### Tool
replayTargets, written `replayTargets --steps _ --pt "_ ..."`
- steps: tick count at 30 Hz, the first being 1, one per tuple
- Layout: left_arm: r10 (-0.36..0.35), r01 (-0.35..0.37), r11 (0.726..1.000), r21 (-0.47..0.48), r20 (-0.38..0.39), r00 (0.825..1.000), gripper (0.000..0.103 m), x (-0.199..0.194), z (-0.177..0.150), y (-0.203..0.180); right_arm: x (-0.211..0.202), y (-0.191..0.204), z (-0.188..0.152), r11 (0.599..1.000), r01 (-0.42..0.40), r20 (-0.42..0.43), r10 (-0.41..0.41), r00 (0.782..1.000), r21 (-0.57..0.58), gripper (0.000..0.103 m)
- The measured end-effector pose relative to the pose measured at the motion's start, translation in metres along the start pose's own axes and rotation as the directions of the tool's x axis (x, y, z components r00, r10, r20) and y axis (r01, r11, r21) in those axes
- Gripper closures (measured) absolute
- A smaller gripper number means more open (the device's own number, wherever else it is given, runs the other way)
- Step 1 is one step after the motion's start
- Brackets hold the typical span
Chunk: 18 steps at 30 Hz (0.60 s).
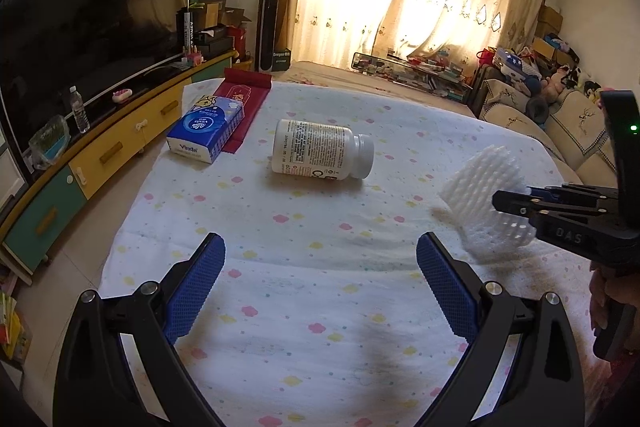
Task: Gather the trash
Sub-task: 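Lower the right gripper onto the white foam mesh sleeve and close, then carry the foam sleeve into the bin and open the right gripper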
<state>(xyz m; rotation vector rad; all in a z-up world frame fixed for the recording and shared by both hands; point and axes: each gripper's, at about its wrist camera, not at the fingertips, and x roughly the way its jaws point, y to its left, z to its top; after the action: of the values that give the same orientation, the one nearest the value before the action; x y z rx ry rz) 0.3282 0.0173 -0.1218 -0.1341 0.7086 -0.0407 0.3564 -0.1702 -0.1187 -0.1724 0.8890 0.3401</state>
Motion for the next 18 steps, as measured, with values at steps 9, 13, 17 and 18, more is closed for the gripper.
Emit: replayTargets --steps 9,13,17,18 --pt "0.01 -0.01 1.0 0.017 -0.002 1.0 0.008 0.0 -0.002 -0.003 -0.098 -0.041 -0.047 0.991 -0.019 0.152 -0.002 0.988 0.132 0.081" --pt "0.006 -0.006 1.0 0.02 0.006 1.0 0.008 -0.002 -0.002 -0.005 -0.145 -0.079 -0.089 0.965 0.037 0.218 -0.095 0.971 0.258 0.08" --pt "0.004 -0.004 0.999 0.038 0.006 1.0 0.008 -0.003 -0.004 -0.01 -0.184 -0.127 -0.14 0.901 0.151 0.212 -0.254 0.944 0.406 0.079" --pt "0.004 -0.005 0.999 0.044 0.006 1.0 0.008 -0.004 -0.005 -0.011 -0.19 -0.14 -0.152 0.881 0.174 0.198 -0.283 0.938 0.439 0.079"
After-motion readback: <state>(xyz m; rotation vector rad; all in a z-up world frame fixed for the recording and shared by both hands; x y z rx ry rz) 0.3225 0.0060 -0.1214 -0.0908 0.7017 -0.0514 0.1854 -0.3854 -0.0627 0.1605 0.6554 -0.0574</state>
